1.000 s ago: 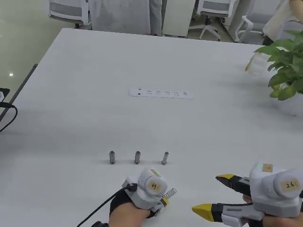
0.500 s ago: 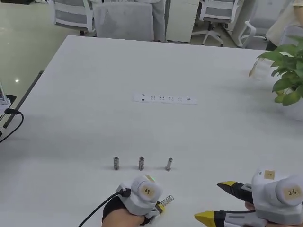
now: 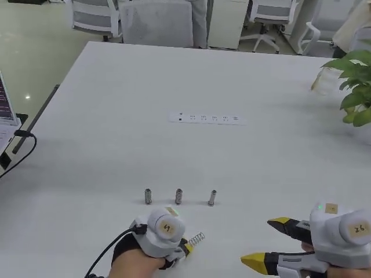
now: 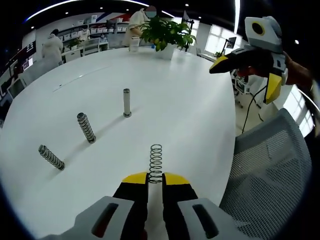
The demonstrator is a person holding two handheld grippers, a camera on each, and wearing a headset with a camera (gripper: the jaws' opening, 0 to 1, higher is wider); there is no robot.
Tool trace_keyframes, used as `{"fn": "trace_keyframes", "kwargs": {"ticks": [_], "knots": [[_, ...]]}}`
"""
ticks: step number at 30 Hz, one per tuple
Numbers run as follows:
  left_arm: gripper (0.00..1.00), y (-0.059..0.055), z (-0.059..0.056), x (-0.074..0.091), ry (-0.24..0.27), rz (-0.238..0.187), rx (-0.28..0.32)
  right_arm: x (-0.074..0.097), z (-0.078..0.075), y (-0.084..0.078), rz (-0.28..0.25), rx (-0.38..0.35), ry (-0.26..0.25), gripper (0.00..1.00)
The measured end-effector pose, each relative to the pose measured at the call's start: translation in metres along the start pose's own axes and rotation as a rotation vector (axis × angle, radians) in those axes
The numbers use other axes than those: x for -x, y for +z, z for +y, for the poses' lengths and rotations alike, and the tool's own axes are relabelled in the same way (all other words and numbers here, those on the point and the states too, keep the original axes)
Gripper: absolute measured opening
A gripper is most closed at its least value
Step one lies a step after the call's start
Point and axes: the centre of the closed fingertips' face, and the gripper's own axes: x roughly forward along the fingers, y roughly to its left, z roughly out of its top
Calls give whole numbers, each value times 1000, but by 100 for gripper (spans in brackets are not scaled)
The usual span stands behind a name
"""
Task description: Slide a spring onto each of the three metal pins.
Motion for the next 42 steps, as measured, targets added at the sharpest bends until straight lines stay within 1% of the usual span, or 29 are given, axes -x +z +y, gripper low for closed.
{"fn": "trace_keyframes", "kwargs": {"ticks": [2,8,13,16,19,22,25,31,36,39,42], "knots": [[2,-1,2,7,0,-7,-7,-2,1,1,2,4,7,67],[2,-4,8,21,3,-21,-8,-5,4,2,3,7,19,67],[2,-8,14,34,9,-35,1,-10,10,0,14,13,41,66],[2,-9,15,39,12,-40,2,-13,13,1,15,16,53,65],[2,-8,14,48,13,-53,3,-17,16,3,16,22,71,64],[2,-8,15,53,14,-59,3,-22,19,4,17,31,87,63],[2,-11,18,58,21,-61,4,-27,22,4,22,39,103,62],[2,-12,20,70,28,-70,3,-35,31,8,27,58,139,60],[2,-8,20,78,34,-85,-6,-47,40,13,33,80,177,59],[2,-4,18,81,28,-94,-13,-54,46,16,36,93,204,57],[2,1,15,82,24,-102,-21,-59,49,18,34,98,218,56]]}}
